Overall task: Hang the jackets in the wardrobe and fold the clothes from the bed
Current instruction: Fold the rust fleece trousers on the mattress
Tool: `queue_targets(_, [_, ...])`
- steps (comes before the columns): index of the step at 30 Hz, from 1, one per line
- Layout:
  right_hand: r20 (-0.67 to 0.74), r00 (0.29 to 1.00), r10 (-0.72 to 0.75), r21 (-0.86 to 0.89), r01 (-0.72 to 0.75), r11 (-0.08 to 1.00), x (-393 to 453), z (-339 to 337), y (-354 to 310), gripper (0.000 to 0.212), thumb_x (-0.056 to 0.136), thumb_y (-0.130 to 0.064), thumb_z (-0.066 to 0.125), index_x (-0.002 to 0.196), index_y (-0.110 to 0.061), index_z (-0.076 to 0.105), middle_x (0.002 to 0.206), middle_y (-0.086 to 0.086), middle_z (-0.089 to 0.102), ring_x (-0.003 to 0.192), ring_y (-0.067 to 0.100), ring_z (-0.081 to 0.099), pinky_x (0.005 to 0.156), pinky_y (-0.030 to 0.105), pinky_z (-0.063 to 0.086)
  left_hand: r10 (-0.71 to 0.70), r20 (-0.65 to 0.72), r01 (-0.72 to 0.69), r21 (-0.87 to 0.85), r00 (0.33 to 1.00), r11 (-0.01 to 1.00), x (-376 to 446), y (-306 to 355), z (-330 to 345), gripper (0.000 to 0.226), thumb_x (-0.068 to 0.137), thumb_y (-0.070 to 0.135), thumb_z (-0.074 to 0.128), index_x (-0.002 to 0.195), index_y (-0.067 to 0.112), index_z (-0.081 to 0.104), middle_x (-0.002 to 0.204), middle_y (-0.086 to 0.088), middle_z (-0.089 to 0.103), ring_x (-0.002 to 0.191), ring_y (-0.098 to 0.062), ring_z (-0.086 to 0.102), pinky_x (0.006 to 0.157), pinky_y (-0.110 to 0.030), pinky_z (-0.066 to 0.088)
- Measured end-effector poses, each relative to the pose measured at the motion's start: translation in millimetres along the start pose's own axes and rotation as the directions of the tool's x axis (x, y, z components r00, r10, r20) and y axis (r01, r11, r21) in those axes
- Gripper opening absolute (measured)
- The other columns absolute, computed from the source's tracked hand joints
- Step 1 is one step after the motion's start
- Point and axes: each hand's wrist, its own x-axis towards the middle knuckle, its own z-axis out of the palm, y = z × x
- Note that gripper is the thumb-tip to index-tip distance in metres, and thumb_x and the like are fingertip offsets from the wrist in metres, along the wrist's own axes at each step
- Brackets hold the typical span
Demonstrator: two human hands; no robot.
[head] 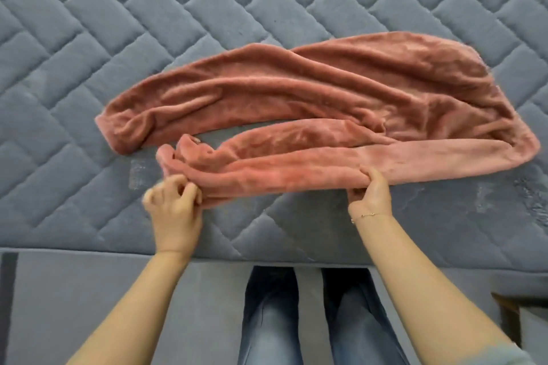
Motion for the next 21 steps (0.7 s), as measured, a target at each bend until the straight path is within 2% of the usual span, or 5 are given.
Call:
queue_targets(5, [-0.002, 0.971, 0.24, 0.048, -0.24, 0.97, 2.4, -71.7, 38.8, 0.012, 0.096, -0.006, 0.053, 0.086, -0.012, 0.057, 0.093, 0.004, 0.058, 0.083, 0.018, 0.059, 0.087, 0.029, 0.052, -0.326, 0.683, 0.599, -0.205, 0.654, 0.774, -103.0, 2.4, 15.3, 0.02, 0.082, 0.003, 0.068, 0.1, 0.012, 0.064, 0.104, -0.005, 0.062, 0.101, -0.026, 0.062, 0.085, -0.033, 0.042])
queue_targets(9, [0.056, 0.967, 0.25, 0.03, -0.252, 0.967, 17.5, -82.5, 36.9, 0.007, 0.096, -0.01, 0.055, 0.095, -0.014, 0.061, 0.1, 0.004, 0.063, 0.096, 0.018, 0.061, 0.102, 0.034, 0.045, -0.395, 0.88, 0.858, -0.402, 0.266, -0.318, -60.2, 25.2, 27.9, 0.028, 0.093, 0.016, 0.062, 0.12, 0.017, 0.054, 0.118, -0.002, 0.061, 0.109, -0.013, 0.058, 0.096, -0.034, 0.041])
queue_targets(12, [0.049, 0.968, 0.245, 0.036, -0.247, 0.968, 24.9, -69.7, 33.6, 0.006, 0.094, -0.012, 0.061, 0.096, -0.017, 0.061, 0.098, 0.003, 0.063, 0.093, 0.018, 0.061, 0.09, 0.032, 0.05, -0.389, 0.916, 0.606, -0.365, 0.099, -0.707, -13.0, 19.3, 36.6, 0.014, 0.091, 0.038, 0.063, 0.096, 0.025, 0.061, 0.099, 0.005, 0.062, 0.094, -0.006, 0.058, 0.1, -0.03, 0.04])
queue_targets(16, [-0.004, 0.973, 0.232, 0.026, -0.232, 0.972, 31.1, -53.5, 35.3, 0.011, 0.092, -0.012, 0.064, 0.083, -0.017, 0.059, 0.072, 0.0, 0.066, 0.075, 0.014, 0.062, 0.07, 0.029, 0.055, -0.501, 0.859, 0.594, -0.459, 0.106, -0.661, 25.0, 23.9, 43.5, 0.016, 0.091, 0.041, 0.063, 0.086, 0.026, 0.059, 0.08, 0.012, 0.057, 0.071, -0.002, 0.053, 0.072, -0.018, 0.044])
queue_targets(21, [-0.012, 0.971, 0.238, 0.08, -0.236, 0.968, 31.8, -50.9, 50.5, 0.015, 0.097, -0.028, 0.059, 0.088, -0.017, 0.06, 0.069, -0.001, 0.066, 0.066, 0.013, 0.063, 0.071, 0.027, 0.056, -0.521, 0.735, 0.384, -0.674, 0.434, -0.631, 34.1, 2.3, 20.6, 0.026, 0.099, 0.03, 0.054, 0.12, 0.017, 0.062, 0.109, 0.003, 0.072, 0.099, -0.008, 0.068, 0.081, -0.024, 0.056])
